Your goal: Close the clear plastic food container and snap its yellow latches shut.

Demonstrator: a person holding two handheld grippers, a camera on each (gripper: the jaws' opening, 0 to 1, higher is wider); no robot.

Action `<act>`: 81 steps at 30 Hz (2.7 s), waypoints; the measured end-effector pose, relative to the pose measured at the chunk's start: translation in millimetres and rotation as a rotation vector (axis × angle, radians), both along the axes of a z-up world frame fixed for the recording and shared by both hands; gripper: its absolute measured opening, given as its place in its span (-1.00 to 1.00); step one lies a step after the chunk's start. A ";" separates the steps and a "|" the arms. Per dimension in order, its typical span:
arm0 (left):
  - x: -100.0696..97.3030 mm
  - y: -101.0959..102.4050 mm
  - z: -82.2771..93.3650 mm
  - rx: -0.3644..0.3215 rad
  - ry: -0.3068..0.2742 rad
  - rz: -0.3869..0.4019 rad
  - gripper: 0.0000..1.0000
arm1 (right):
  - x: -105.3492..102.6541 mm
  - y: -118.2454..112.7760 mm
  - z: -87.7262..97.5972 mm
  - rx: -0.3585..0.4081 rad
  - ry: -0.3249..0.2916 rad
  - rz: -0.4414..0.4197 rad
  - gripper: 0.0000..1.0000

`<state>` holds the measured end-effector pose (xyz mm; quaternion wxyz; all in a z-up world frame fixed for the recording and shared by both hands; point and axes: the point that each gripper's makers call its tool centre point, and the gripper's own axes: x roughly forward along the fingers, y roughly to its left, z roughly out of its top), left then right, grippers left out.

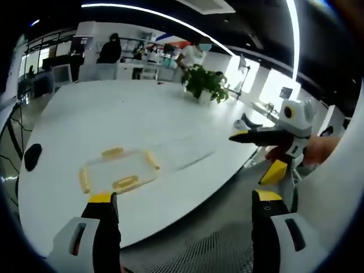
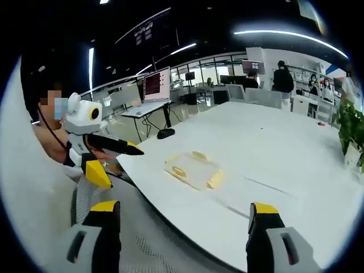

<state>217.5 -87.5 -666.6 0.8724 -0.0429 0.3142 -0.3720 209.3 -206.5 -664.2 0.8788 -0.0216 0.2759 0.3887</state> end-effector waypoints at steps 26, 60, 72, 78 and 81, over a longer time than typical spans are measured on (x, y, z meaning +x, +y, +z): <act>25.0 23.8 8.9 0.030 -0.044 -0.019 0.86 | 20.9 3.3 11.8 -0.055 -0.039 0.054 0.85; 70.8 68.0 -16.4 0.180 -0.115 -0.225 0.86 | 69.2 53.8 0.8 -0.181 -0.110 0.258 0.77; 85.5 74.6 -29.6 0.247 -0.124 -0.341 0.87 | 84.5 60.9 -9.1 -0.230 -0.121 0.307 0.73; 92.2 75.2 -31.0 0.271 -0.152 -0.390 0.81 | 93.5 63.5 -11.2 -0.226 -0.123 0.320 0.68; 95.4 76.1 -32.7 0.270 -0.141 -0.399 0.81 | 97.5 63.3 -13.6 -0.249 -0.141 0.333 0.72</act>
